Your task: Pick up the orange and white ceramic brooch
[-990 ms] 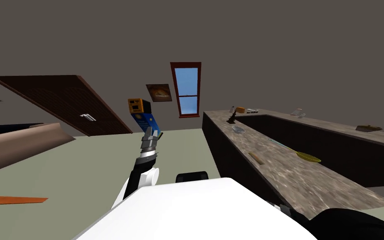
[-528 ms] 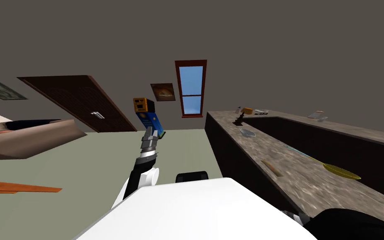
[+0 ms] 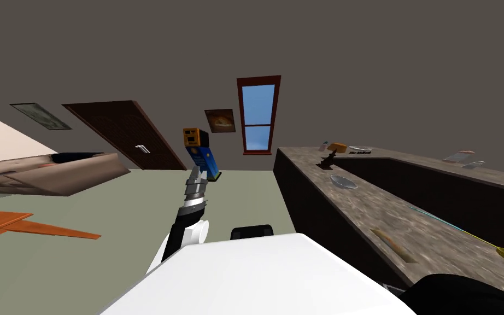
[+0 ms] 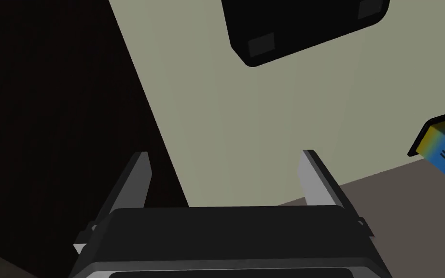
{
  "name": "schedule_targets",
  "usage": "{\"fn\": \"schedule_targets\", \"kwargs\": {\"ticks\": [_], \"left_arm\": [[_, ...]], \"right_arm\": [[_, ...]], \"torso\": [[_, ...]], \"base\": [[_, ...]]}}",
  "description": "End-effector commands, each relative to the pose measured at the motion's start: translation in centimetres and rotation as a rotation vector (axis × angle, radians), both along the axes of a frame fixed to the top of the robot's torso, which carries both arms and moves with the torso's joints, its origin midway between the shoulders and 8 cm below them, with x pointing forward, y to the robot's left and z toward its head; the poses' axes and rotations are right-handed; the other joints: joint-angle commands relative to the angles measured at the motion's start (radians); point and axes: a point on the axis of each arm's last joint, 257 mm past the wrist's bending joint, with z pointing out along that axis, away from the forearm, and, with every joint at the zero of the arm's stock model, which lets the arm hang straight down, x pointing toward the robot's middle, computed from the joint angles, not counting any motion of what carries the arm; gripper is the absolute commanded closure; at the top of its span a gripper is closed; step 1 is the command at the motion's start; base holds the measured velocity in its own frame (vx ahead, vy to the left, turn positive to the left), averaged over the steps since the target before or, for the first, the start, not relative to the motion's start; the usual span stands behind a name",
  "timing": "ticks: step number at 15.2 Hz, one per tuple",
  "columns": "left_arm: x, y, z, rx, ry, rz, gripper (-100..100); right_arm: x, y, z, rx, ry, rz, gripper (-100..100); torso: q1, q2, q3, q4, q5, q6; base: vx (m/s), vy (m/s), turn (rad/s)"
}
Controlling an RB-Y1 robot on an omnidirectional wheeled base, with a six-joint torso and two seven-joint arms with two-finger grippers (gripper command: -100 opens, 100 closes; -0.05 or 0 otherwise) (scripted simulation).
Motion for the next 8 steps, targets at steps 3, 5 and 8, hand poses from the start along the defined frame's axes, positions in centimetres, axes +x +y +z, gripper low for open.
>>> {"fn": "schedule_targets", "kwargs": {"ticks": [3, 5, 8], "left_arm": [[0.0, 0.0, 0.0, 0.0, 0.0, 0.0, 0], [0.0, 0.0, 0.0, 0.0, 0.0, 0.0, 0], [0.0, 0.0, 0.0, 0.0, 0.0, 0.0, 0]], "right_arm": [[-1.7, -4.2, 1.9, -0.088, 0.065, 0.05, -100], [-2.1, -5.7, 2.8, -0.122, 0.087, 0.07, -100], [-3.1, -9.0, 4.6, -0.193, 0.133, 0.103, -100]], "torso": [[-0.001, 0.0, 0.0, 0.0, 0.0, 0.0], [-0.002, 0.0, 0.0, 0.0, -0.001, 0.0], [-0.007, -0.001, -0.001, 0.0, -0.001, 0.0]], "base": [[0.088, 0.026, 0.121], [0.077, -0.008, 0.095], [0.094, -0.101, 0.15]]}}
